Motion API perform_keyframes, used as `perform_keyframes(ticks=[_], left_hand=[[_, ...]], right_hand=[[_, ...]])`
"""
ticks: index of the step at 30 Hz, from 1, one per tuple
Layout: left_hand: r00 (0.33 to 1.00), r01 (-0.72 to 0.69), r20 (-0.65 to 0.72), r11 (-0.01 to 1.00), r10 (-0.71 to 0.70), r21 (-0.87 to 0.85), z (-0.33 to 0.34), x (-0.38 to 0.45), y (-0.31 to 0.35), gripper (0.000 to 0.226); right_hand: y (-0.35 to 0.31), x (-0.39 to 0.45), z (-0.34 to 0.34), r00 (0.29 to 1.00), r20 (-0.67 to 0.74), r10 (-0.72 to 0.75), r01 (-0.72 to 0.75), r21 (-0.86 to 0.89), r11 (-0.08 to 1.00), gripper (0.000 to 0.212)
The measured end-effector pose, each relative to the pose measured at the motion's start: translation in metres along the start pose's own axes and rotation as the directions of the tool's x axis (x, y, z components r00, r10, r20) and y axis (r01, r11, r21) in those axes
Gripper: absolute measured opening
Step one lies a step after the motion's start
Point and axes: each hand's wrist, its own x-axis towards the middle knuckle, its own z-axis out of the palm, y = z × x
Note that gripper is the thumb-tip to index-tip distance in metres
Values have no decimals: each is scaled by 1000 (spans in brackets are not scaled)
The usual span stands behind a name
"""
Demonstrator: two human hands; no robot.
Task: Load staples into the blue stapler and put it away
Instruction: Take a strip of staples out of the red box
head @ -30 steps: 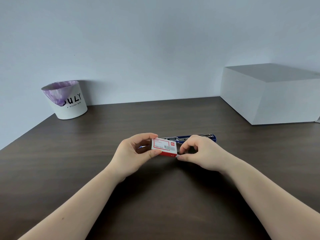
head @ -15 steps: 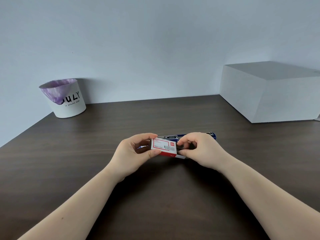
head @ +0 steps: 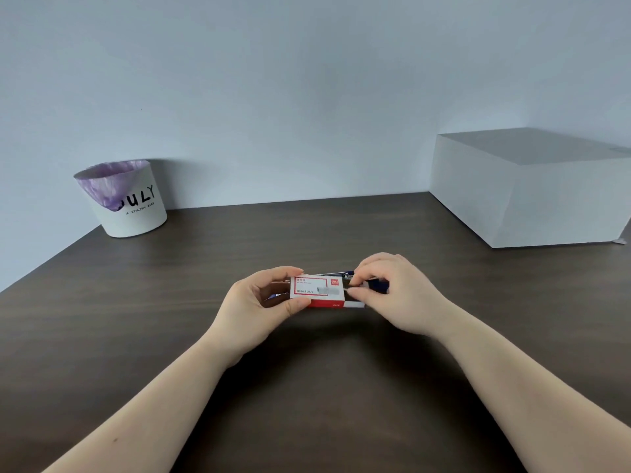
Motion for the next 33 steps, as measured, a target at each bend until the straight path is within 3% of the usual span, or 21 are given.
perform_keyframes(ticks=[3, 5, 9, 11, 14, 18, 22, 28, 33], left_hand=[[999, 24, -26, 999, -25, -45, -3, 0, -1, 35], [999, 31, -29, 998, -33, -55, -3, 0, -1, 35], [998, 42, -50, 997, -46, -69, -3, 1, -2, 35], [995, 53, -73, 993, -61, -107, -4, 2, -2, 35], [994, 62, -85, 986, -75, -152, -6, 3, -2, 35], [995, 55, -78, 984, -70, -171, -6, 3, -4, 42], [996, 58, -56, 986, -67, -154, -6, 3, -4, 44], [999, 43, -24, 988, -47, -147, -5, 1, -2, 44], [1000, 24, -5, 988, -25, -153, -3, -1, -1, 43]], right_hand=[[-2, 1, -4, 967, -171, 188, -146, 229, 962, 12], [-3, 2, -5, 919, -199, 341, -221, 458, 861, 10], [-2, 4, -5, 842, -14, 539, -350, 747, 565, 18], [-4, 4, -4, 826, 130, 548, -417, 795, 441, 25], [-8, 4, -7, 813, 268, 517, -487, 801, 349, 26], [-11, 6, -5, 803, 299, 516, -508, 796, 329, 32], [-13, 7, 1, 790, 335, 513, -528, 797, 293, 18], [-12, 4, 5, 837, 291, 463, -489, 777, 396, 15], [-16, 1, 3, 830, 275, 486, -508, 734, 451, 13]])
